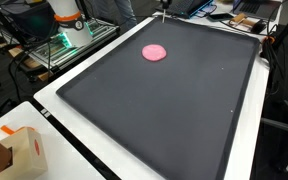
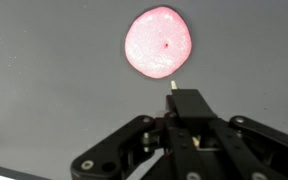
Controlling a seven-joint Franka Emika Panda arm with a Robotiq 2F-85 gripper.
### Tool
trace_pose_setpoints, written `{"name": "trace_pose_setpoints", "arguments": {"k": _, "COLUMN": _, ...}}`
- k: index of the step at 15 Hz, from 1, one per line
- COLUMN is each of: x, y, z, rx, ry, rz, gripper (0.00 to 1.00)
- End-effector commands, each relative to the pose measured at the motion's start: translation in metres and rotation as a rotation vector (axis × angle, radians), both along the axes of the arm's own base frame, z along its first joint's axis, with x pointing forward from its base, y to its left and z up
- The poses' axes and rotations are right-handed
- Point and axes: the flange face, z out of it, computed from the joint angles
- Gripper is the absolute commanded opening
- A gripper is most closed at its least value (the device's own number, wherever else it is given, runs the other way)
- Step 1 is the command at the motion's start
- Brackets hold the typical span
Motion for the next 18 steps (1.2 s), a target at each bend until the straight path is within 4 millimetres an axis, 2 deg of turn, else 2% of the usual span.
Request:
{"name": "trace_pose_setpoints", "arguments": {"k": 1, "x": -0.023, "y": -0.009, "z": 0.023, "rx": 0.023, "ry": -0.027, "rz": 0.010, "gripper": 0.03}}
{"name": "trace_pose_setpoints", "arguments": {"k": 6, "x": -0.031, "y": -0.010, "z": 0.043, "rx": 0.020, "ry": -0.069, "rz": 0.009, "gripper": 0.03}}
{"name": "trace_pose_setpoints", "arguments": {"k": 7, "x": -0.019, "y": -0.005, "z": 0.040, "rx": 0.011, "ry": -0.074, "rz": 0.006, "gripper": 0.03}}
{"name": "trace_pose_setpoints", "arguments": {"k": 8, "x": -0.020, "y": -0.004, "z": 0.043, "rx": 0.012, "ry": -0.079, "rz": 0.007, "gripper": 0.13}}
{"name": "trace_pose_setpoints", "arguments": {"k": 17, "x": -0.018, "y": -0.004, "z": 0.042, "rx": 0.011, "ry": -0.077, "rz": 0.007, "gripper": 0.13}}
{"name": "trace_pose_setpoints", "arguments": {"k": 18, "x": -0.018, "y": -0.004, "z": 0.042, "rx": 0.011, "ry": -0.077, "rz": 0.007, "gripper": 0.03}}
